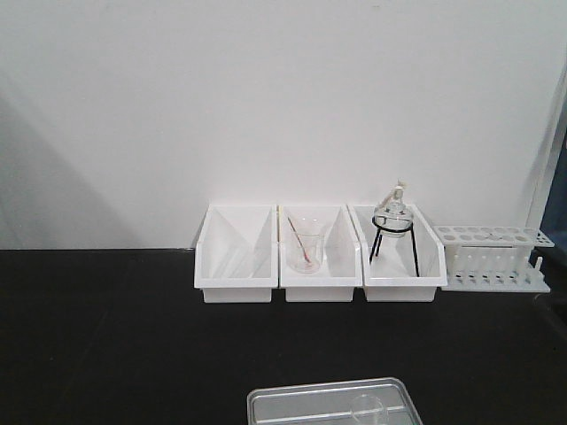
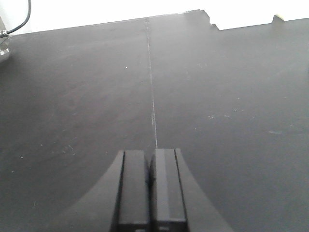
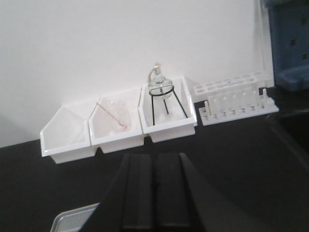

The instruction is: Move beaker to silver tray on left bench

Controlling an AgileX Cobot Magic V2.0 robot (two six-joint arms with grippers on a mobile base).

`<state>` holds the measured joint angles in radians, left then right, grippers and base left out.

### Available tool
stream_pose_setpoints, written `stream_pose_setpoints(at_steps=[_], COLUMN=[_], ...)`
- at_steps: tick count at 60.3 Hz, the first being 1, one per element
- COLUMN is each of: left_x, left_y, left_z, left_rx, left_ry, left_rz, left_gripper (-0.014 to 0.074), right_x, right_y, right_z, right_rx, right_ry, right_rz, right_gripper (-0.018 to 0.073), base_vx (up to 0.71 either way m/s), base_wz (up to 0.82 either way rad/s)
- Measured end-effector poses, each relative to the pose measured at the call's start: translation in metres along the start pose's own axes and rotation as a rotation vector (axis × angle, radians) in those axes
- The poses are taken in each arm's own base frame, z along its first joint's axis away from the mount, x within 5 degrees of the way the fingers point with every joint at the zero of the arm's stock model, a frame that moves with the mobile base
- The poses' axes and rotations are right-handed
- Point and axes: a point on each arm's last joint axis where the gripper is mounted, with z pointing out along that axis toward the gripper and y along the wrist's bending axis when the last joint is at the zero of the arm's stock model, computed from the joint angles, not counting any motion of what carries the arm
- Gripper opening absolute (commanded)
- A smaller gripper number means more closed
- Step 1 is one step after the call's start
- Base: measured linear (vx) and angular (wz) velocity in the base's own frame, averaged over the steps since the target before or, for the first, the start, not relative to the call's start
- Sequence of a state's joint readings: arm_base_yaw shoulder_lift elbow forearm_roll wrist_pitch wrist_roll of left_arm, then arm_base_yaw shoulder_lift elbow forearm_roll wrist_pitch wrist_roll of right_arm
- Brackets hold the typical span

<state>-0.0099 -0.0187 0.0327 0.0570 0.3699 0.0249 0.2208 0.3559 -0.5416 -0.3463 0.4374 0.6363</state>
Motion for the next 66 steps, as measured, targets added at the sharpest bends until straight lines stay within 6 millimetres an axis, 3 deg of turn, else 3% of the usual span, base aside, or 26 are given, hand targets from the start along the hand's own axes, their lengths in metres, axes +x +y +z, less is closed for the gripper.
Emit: stream_pose_setpoints(at_steps=[9, 16, 32, 39, 66], left_x=[0.000, 0.000, 0.000, 0.000, 0.000], left_y=[0.000, 0.000, 0.000, 0.000, 0.000], left_z=[0.000, 0.000, 0.000, 0.000, 0.000], left_rx=[0.000, 0.000, 0.000, 0.000, 0.000], left_ry=[0.000, 0.000, 0.000, 0.000, 0.000], left_rz=[0.000, 0.000, 0.000, 0.000, 0.000], left_gripper=[0.0001, 0.0001, 0.0001, 0.0001, 0.0001], right_x=[0.022, 0.061, 0.139, 0.146, 0.142], right_y=[0.004, -0.004, -0.032, -0.035, -0.040], right_z=[0.007, 0.013, 0.001, 0.002, 0.002], right_rx=[-0.084, -0.119, -0.143, -0.126, -0.033], right_ry=[0.077, 0.114, 0.036, 0.035, -0.020], right_rz=[-0.093, -0.126, -0.145, -0.144, -0.130], right_gripper=[-0.0011, -0.0011, -0.0011, -0.0011, -0.0011], base_vx=[0.00, 0.00, 0.00, 0.00, 0.00], base_wz=[0.00, 0.00, 0.00, 0.00, 0.00])
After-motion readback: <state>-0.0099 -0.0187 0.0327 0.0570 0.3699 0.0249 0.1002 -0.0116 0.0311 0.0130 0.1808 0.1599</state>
